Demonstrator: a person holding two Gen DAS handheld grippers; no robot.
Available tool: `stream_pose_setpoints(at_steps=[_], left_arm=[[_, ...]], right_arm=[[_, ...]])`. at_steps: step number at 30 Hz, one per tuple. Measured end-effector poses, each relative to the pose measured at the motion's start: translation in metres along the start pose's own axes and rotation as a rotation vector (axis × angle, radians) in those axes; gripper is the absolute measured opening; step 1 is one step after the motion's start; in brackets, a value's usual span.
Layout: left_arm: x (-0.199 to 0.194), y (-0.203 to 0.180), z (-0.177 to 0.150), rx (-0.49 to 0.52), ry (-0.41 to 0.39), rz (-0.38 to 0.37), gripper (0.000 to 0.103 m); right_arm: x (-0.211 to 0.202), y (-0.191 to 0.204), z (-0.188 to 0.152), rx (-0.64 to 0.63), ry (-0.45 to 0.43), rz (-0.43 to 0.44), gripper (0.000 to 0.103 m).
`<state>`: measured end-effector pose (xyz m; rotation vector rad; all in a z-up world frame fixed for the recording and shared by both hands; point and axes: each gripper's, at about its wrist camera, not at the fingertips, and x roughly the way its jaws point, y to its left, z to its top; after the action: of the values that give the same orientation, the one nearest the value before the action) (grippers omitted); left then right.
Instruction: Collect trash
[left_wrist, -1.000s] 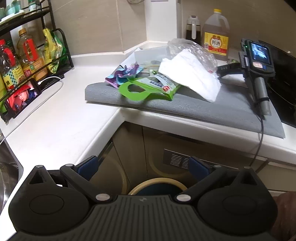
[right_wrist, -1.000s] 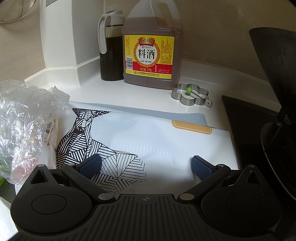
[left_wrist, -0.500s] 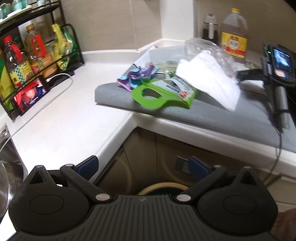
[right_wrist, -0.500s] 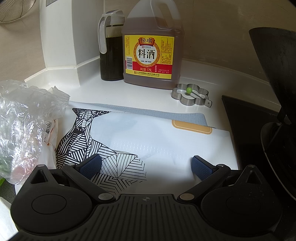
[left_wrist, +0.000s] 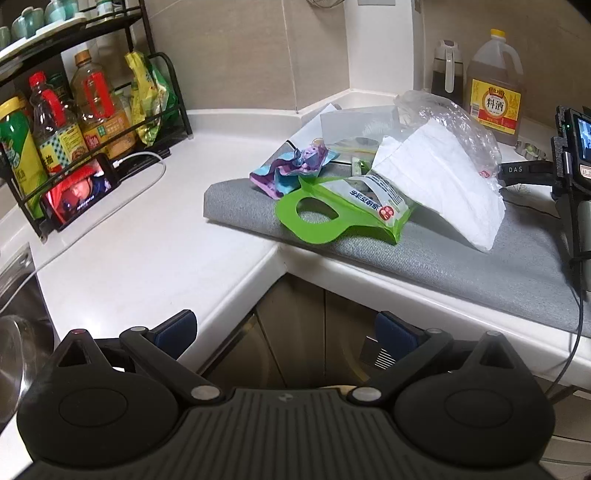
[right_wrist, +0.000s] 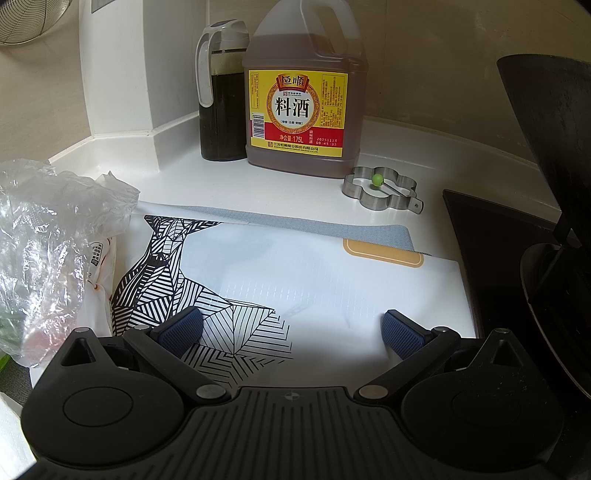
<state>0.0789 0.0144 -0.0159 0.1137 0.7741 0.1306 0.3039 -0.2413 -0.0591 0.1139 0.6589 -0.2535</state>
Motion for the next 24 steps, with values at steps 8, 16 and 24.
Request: stream_pose_setpoints(at_steps=[8, 16, 24], left_arm=[[-0.012, 0.008, -0.006, -0.02, -0.008, -0.002, 0.103], [-0.014, 0.014, 0.0, -0.021, -0.022, -0.006, 0.103], [-0.008, 0.02, 0.007, -0.067, -0.005, -0.046, 0.103]], right_arm=[[0.0, 0.0, 0.0, -0.002, 0.0, 0.004, 0.103], [0.001, -0.001, -0.001, -0.005, -0.001, 0.007, 0.103], [-0.021, 0.0, -0.007, -0.042, -0.002, 0.049, 0.103]])
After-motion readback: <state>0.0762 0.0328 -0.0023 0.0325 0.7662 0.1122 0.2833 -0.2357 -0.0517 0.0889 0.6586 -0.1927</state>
